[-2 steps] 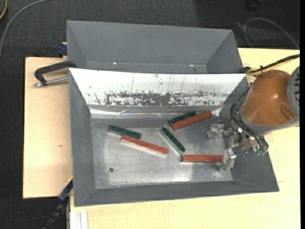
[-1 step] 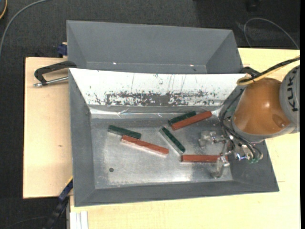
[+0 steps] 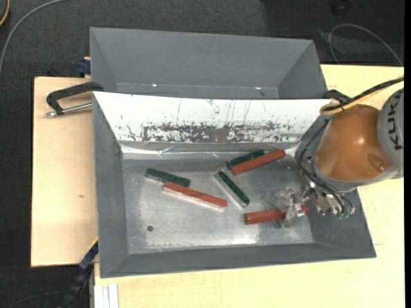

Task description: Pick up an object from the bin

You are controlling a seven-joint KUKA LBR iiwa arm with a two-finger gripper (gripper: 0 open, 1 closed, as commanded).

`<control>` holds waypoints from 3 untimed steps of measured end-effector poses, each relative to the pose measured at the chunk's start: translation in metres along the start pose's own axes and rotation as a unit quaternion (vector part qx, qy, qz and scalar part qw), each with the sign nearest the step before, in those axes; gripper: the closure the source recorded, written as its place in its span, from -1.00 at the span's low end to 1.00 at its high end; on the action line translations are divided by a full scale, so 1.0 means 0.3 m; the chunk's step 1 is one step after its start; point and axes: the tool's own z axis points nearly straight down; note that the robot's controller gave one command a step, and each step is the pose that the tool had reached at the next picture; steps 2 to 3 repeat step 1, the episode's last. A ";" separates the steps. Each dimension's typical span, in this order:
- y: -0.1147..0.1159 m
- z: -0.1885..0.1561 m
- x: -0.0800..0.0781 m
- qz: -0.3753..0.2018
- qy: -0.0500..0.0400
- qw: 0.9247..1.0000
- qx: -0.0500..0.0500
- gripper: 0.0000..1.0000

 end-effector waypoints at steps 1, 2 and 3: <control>-0.010 -0.495 0.017 -0.005 -0.007 1.000 0.003 1.00; -0.010 -0.495 0.017 -0.005 -0.007 1.000 0.003 1.00; -0.010 -0.495 0.017 -0.005 -0.007 1.000 0.003 1.00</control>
Offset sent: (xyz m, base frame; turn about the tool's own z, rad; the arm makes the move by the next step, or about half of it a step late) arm -0.0073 -0.0040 0.1433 -0.0127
